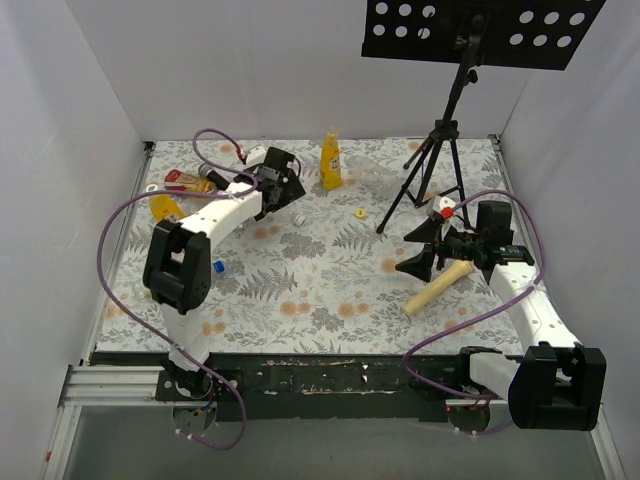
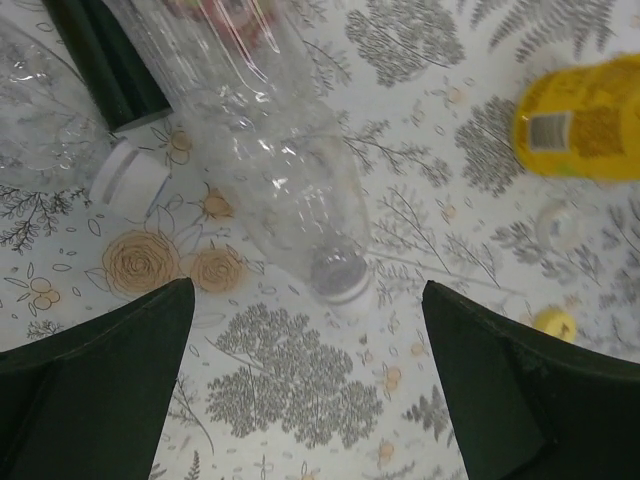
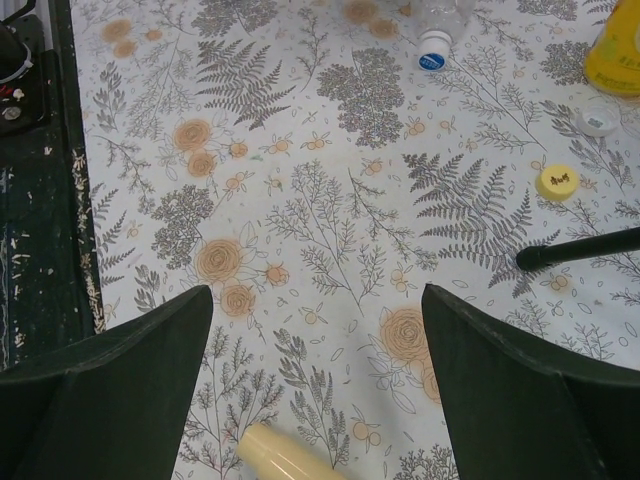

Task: Unscrew the bottle caps
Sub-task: Pick up the plastic bottle at the center of the board.

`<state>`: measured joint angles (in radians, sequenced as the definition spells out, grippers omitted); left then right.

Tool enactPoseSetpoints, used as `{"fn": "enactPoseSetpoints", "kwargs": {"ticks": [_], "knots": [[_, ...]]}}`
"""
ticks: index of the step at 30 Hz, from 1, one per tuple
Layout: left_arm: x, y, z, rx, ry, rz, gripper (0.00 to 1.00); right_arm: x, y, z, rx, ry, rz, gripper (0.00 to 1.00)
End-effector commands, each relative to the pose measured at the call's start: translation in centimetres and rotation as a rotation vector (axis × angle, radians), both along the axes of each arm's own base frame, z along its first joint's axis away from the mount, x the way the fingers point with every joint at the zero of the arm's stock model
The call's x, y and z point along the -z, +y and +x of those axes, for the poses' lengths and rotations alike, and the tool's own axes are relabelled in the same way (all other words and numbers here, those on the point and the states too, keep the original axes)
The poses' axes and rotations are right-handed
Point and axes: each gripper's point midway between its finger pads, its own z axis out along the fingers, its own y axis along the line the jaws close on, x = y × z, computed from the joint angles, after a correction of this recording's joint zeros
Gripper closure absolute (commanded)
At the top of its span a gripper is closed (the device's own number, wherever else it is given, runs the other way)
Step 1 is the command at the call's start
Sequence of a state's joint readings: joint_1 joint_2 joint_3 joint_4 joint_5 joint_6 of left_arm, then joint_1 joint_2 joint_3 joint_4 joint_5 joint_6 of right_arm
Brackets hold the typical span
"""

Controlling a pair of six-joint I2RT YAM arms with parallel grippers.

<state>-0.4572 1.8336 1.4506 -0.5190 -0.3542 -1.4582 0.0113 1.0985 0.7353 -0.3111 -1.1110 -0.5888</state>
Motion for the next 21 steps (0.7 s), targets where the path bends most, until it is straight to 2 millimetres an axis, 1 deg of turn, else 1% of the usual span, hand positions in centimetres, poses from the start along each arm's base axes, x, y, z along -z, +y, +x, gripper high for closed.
{"fn": "enactPoseSetpoints", "kwargs": {"ticks": [1,7,10,13,15,16,19,21], "knots": [[2.1,3.2,0.2,-0.242,0.121,0.121,0.02,-2.0,0.3,-0.1,-0.033,-0.058,0.023,0.08],[3.2,2.1,2.9,-0.269,0.091,0.103,0.02,-2.0,0.3,-0.1,-0.034,-0.058,0.024,0.08],[3.7,2.0,3.6,-0.284,0.098,0.112,0.02,-2.0,0.3,-0.1,-0.033,-0.058,0.023,0.08],[4.9,1.9,3.9,-0.288,0.118,0.121,0.02,-1.9,0.3,-0.1,-0.036,-0.052,0.026,0.08],[5.5,2.0,4.0,-0.292,0.125,0.125,0.05,-1.9,0.3,-0.1,-0.039,-0.047,0.028,0.08],[5.8,2.0,3.9,-0.295,0.132,0.127,0.07,-1.9,-0.3,0.3,-0.01,-0.049,0.026,0.08],[6.0,2.0,3.8,-0.297,0.137,0.112,0.17,-1.9,-0.4,0.3,-0.011,-0.05,0.026,0.08],[6.0,1.9,3.7,-0.294,0.135,0.104,0.21,-2.0,-0.4,0.3,-0.012,-0.049,0.029,0.07]]}}
